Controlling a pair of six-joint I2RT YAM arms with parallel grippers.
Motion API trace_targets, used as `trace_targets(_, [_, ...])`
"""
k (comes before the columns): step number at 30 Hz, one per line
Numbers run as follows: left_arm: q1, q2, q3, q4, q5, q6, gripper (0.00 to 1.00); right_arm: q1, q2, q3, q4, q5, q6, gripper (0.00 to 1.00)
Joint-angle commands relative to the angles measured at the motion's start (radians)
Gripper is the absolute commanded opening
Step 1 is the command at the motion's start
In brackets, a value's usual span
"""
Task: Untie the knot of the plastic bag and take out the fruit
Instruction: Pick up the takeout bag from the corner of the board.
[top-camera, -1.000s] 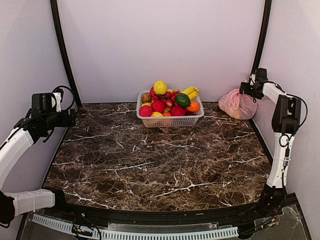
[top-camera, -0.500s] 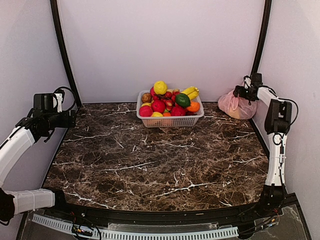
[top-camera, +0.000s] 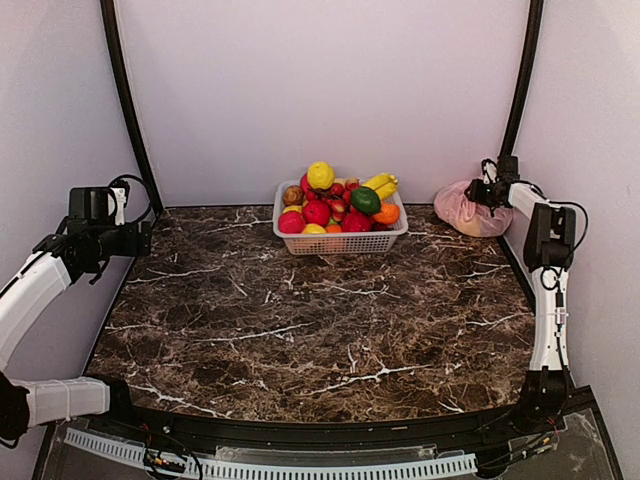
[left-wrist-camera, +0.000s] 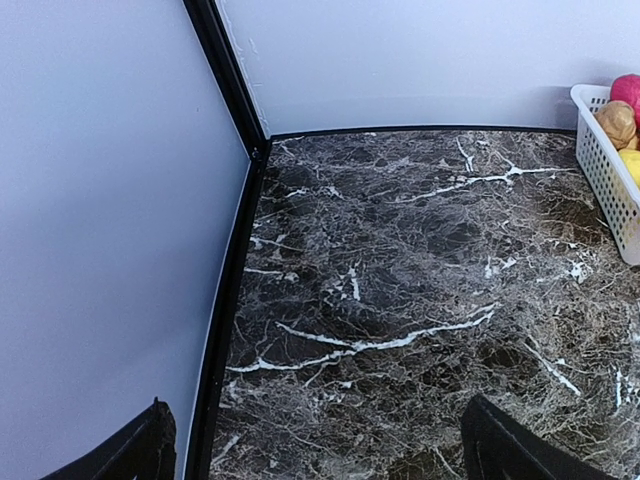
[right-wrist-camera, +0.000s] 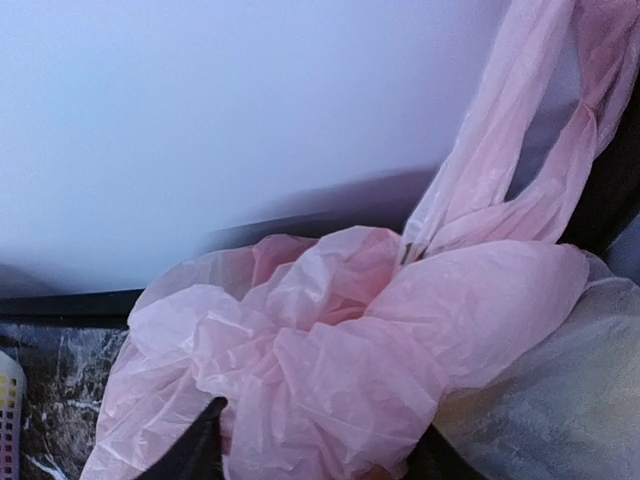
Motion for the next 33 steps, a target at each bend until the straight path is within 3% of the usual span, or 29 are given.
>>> trace_targets(1, [0.0,-0.003,-0.013,-0.01,-0.022,0.013,0.99,0.009,-0.007,0.021,0.015,-0.012,0.003,0.36])
trace_targets(5, [0.0,-0.015,-0.014,-0.01,-0.027,0.014,0.99,0.009,-0.057,0.01,0.016,-0.006,-0.002,0.13])
trace_targets(9, [0.0,-0.033,-0.018,-0.005,-0.027,0.013,0.99,0.009,-0.138,-0.035,0.027,-0.004,-0.01,0.0])
trace_targets(14, [0.0,-0.053,-0.019,-0.002,-0.008,0.009,0.99,0.009,-0.284,-0.145,0.064,0.0,-0.016,0.0])
trace_targets(25, [0.0,-0.111,-0.028,0.017,0.107,-0.018,0.99,0.017,-0.682,-0.572,0.214,-0.029,-0.005,0.0])
trace_targets(33, [0.0,-0.132,-0.019,0.005,0.206,-0.042,0.99,0.099,-0.951,-0.839,0.24,0.015,-0.046,0.0])
